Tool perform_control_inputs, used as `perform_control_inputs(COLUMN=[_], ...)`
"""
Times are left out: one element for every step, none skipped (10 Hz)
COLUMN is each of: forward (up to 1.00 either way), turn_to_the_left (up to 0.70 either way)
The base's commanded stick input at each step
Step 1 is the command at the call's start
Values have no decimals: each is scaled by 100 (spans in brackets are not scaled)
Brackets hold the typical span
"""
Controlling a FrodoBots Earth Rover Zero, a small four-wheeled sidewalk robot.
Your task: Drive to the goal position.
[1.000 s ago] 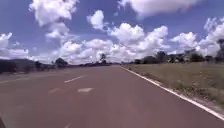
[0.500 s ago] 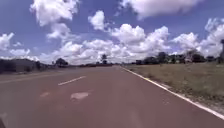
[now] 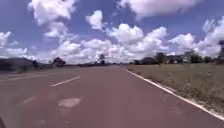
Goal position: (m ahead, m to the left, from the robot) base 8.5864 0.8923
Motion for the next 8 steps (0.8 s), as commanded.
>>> perform_control_inputs(forward=[100, 100, 100, 100, 100, 100, 100, 100], turn_to_the_left=[0, 0, 0, 0, 0, 0, 0, 0])
